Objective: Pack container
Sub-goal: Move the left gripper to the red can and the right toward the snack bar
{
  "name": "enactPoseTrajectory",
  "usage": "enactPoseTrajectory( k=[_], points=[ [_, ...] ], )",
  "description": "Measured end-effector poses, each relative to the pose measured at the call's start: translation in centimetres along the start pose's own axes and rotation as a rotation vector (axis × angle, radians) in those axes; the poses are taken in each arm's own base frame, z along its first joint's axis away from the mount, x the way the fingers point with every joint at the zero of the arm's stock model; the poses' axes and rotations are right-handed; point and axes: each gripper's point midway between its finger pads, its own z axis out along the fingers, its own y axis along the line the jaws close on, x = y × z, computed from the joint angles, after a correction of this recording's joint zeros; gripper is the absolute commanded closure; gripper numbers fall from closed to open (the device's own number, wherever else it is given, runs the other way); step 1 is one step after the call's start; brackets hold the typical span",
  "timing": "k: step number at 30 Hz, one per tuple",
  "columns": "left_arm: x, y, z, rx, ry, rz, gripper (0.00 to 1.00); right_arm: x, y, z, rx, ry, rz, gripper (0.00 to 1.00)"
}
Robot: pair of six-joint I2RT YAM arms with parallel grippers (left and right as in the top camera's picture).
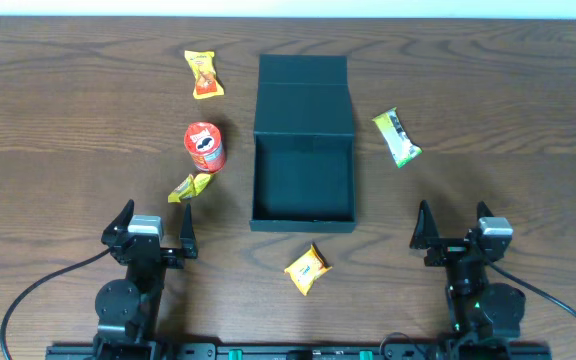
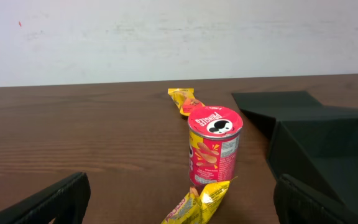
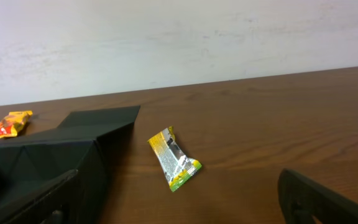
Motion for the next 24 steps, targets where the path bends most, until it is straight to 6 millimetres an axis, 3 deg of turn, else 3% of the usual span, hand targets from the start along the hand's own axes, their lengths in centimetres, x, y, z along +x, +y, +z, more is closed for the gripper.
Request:
enactPoseTrajectory(
  k=[19,22,24],
  points=[
    [-0.1,0.3,0.0,-0.018,-0.003,0.0,0.05,-0.1,-0.1,0.0,0.004,-0.003,0.0,0.01],
    [-0.6,0.3,0.1,-0.017,-0.035,-0.001,0.04,-1.1,0.1,0.0,-0.001,-0.049,-0.002,0.01],
    [-2.1,0.2,0.1,-0.011,-0.114,-0.003,0.05,-3.2,0.4,-0.2,-0.013,-0.135,-0.007,0.01]
  ],
)
